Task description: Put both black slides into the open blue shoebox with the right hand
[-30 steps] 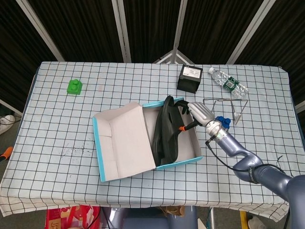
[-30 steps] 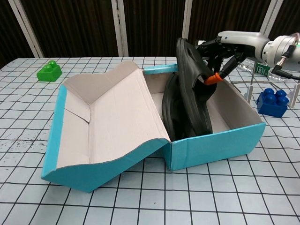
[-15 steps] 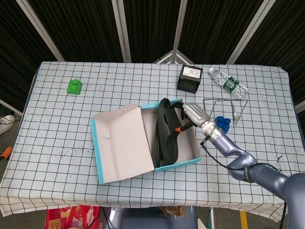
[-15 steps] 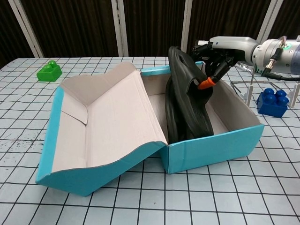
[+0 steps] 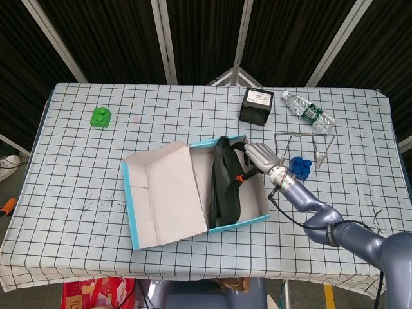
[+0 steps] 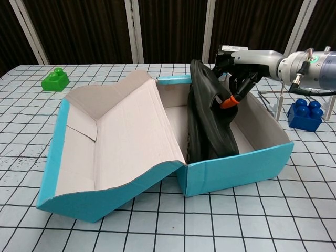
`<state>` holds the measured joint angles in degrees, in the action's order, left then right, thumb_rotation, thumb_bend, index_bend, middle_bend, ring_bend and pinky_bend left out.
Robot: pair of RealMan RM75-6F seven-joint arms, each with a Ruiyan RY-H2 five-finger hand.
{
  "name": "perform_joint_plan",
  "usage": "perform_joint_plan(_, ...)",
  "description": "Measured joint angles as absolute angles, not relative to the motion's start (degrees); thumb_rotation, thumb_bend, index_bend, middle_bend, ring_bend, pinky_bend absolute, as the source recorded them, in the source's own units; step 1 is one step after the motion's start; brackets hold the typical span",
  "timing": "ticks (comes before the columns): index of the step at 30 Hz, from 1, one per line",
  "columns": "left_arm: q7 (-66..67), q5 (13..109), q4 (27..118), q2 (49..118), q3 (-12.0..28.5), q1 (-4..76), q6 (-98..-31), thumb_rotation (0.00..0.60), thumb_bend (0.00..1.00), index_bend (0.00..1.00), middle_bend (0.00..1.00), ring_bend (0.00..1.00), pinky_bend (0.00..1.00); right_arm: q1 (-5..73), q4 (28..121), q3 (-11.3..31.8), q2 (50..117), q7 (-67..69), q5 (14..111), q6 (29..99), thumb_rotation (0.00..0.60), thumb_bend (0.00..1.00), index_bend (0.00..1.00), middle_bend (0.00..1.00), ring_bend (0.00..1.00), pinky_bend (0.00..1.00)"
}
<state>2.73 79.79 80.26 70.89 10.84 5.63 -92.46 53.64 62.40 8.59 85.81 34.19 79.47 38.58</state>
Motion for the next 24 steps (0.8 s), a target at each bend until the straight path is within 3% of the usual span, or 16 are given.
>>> perform_joint_plan(24, 2.8, 79.8, 80.3, 70.9, 10.8, 5.7, -92.4, 0.600, 0.22, 0.09, 0.00, 0.00, 0.10, 54.7, 59.8, 6.4, 88.4, 15.3, 76.4, 33.8, 0.600, 0.62, 0.62, 0.45, 0.59, 0.57)
